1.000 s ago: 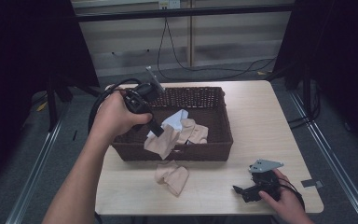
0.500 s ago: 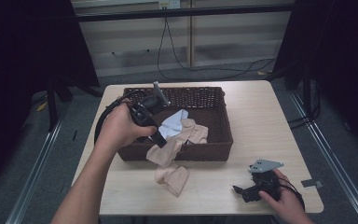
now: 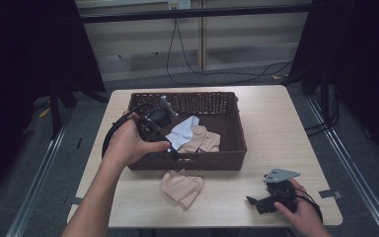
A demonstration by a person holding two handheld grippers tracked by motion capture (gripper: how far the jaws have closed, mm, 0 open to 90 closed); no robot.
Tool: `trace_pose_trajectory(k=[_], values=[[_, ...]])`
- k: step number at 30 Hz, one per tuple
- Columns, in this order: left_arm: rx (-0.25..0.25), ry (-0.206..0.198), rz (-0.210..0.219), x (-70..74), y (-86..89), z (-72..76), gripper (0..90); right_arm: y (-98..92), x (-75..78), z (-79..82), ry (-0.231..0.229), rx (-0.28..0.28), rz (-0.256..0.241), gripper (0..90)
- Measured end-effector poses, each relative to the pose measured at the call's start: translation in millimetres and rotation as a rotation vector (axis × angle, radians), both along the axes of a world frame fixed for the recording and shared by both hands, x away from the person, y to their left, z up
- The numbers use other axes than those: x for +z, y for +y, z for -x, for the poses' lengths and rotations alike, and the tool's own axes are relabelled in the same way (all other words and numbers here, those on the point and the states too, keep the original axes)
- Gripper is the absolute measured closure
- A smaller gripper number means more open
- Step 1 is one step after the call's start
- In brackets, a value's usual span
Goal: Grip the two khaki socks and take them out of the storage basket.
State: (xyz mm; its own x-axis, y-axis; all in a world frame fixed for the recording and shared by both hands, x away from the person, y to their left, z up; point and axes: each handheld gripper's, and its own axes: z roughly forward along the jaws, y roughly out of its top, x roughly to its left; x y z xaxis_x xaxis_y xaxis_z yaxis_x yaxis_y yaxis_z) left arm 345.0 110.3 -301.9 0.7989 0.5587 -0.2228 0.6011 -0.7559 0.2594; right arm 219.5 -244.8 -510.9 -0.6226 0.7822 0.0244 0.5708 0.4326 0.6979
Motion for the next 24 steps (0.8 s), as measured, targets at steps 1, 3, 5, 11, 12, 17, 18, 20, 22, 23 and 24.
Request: trace_pose_trajectory(k=[1, 3, 5, 11, 12, 17, 18, 20, 22, 23, 24], values=[[-0.001, -0.008, -0.005, -2.0, 1.6, 0.9, 7.9, 0.0, 0.0, 0.0, 0.0, 0.0, 0.0, 0.0], [0.0, -0.007, 0.006, -6.2, 6.1, 2.0, 7.0, 0.0, 0.0, 0.0, 0.0, 0.0, 0.0, 0.0], [0.006, -0.013, 0.012, -10.6, 10.1, 4.6, 6.3, 0.1, 0.1, 0.2, 0.003, -0.002, 0.0, 0.0], [0.002, 0.01, 0.001, -27.0, 19.9, 10.6, 5.0, -0.1, 0.1, 0.2, 0.003, 0.001, 0.002, 0.0], [0.001, 0.01, 0.001, -29.2, 21.2, 11.8, 4.9, -0.1, 0.1, 0.2, 0.003, 0.001, 0.002, 0.0], [0.024, 0.005, 0.014, -39.9, 26.5, 18.2, 4.5, -0.1, 0.1, 0.2, 0.002, 0.001, 0.002, 0.0], [0.034, -0.004, 0.004, -47.0, 28.8, 21.3, 4.6, -0.1, 0.1, 0.2, 0.003, 0.001, 0.002, 0.0], [0.042, -0.009, 0.004, -53.7, 31.2, 23.7, 4.6, -0.1, 0.1, 0.2, 0.003, 0.001, 0.002, 0.0], [0.049, -0.007, 0.009, -60.1, 34.0, 26.2, 4.5, -0.1, 0.1, 0.2, 0.003, 0.001, 0.002, 0.0], [0.049, -0.007, 0.008, -63.1, 35.3, 27.2, 4.5, -0.1, 0.1, 0.2, 0.003, 0.001, 0.002, 0.0], [0.049, -0.006, 0.01, -66.7, 36.4, 28.3, 4.5, -0.1, 0.1, 0.2, 0.003, 0.001, 0.002, 0.0]])
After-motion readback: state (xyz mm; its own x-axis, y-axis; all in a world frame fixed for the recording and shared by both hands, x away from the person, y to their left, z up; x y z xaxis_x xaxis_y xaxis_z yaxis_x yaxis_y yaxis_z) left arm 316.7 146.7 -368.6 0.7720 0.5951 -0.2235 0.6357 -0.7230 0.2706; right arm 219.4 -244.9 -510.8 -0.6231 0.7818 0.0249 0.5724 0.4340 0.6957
